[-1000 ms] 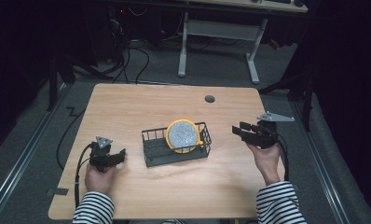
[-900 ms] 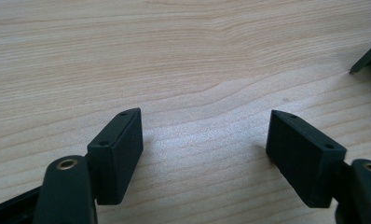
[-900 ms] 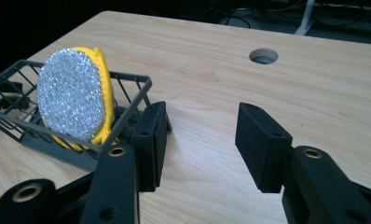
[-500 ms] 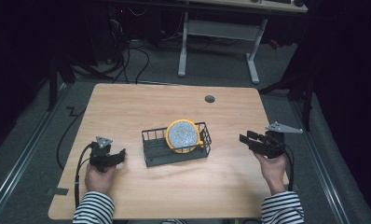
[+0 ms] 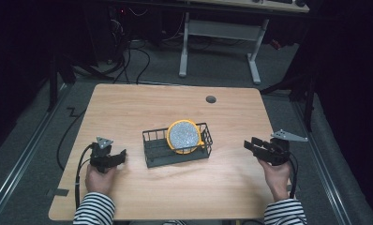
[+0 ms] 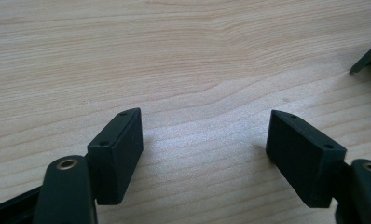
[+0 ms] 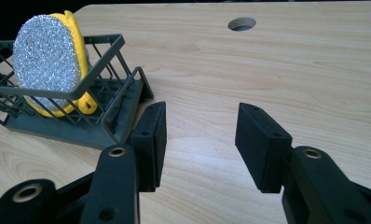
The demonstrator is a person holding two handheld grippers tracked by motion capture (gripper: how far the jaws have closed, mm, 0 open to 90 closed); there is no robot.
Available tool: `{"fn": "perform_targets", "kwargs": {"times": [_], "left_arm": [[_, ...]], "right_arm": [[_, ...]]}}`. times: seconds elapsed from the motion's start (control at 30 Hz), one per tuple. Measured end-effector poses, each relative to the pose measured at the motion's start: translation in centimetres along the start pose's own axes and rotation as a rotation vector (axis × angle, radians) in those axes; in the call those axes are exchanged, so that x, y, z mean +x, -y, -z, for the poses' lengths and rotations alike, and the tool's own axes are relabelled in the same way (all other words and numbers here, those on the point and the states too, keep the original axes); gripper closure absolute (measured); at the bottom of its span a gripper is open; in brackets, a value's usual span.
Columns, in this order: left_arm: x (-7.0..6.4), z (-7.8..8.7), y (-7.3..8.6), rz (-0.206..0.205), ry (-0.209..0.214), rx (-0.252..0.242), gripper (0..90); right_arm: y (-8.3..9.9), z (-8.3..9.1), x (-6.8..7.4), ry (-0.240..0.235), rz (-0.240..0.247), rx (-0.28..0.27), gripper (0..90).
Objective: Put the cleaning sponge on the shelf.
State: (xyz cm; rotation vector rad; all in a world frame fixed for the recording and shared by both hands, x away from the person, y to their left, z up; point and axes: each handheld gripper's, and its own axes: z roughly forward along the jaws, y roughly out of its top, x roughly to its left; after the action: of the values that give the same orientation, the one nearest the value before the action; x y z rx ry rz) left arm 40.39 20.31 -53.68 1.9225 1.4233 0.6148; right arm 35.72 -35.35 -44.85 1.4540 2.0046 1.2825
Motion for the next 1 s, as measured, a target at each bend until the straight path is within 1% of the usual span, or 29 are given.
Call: {"fn": "perform_targets", "kwargs": {"times": [0.2,0.37,0.53,0.67,0.83,1.0], "left_arm": [[0.0,0.0,0.0,0.001,0.000,0.000,27.8],[0.0,0.0,0.0,0.000,0.000,0.000,27.8],[0.0,0.0,0.0,0.000,0.000,0.000,27.7],[0.0,0.0,0.0,0.000,0.000,0.000,27.7],[0.0,0.0,0.0,0.000,0.000,0.000,27.8],[0.0,0.0,0.0,0.000,0.000,0.000,27.7]], "right_arm": [[0.9,-0.3,0.0,0.008,-0.002,0.004,53.2],[1.9,-1.0,0.0,0.010,-0.020,0.023,53.9],[2.9,-1.6,0.0,0.000,-0.039,0.035,53.8],[3.7,-2.2,0.2,0.006,-0.051,0.048,53.7],[4.6,-2.9,0.2,0.015,-0.057,0.073,53.6],[5.3,-3.4,0.2,0.022,-0.054,0.080,53.6]]}}
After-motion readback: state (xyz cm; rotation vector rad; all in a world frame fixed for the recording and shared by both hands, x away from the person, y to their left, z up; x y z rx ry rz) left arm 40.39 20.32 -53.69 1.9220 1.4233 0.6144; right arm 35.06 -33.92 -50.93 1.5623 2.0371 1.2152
